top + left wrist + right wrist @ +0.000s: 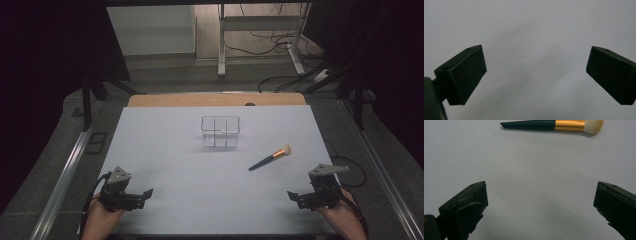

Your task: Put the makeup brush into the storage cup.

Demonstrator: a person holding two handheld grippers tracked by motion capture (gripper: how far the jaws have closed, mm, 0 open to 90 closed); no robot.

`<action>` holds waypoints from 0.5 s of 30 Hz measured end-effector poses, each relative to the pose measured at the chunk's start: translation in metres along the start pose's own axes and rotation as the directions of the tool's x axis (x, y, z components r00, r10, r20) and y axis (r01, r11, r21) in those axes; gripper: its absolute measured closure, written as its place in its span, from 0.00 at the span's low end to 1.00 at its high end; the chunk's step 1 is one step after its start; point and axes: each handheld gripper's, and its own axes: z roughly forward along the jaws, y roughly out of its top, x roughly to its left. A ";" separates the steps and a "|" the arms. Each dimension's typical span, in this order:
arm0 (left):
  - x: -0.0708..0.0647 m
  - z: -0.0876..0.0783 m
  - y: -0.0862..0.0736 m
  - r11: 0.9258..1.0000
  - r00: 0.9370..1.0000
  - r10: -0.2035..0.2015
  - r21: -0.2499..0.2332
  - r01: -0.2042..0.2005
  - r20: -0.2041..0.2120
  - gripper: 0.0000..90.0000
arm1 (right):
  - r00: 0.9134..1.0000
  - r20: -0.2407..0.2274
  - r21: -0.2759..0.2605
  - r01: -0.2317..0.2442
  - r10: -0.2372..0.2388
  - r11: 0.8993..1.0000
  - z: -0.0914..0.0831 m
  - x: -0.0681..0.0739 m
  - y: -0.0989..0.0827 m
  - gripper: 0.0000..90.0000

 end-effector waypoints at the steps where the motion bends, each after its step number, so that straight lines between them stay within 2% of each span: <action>1: 0.000 0.000 0.000 1.000 1.000 0.001 -0.001 -0.001 -0.001 0.04 | 1.000 -0.001 -0.002 -0.001 0.001 1.000 0.000 0.000 0.000 0.00; 15: -0.001 0.000 0.000 1.000 1.000 0.007 -0.005 -0.007 -0.002 0.03 | 1.000 0.011 0.002 0.020 -0.020 1.000 -0.001 0.002 0.004 0.00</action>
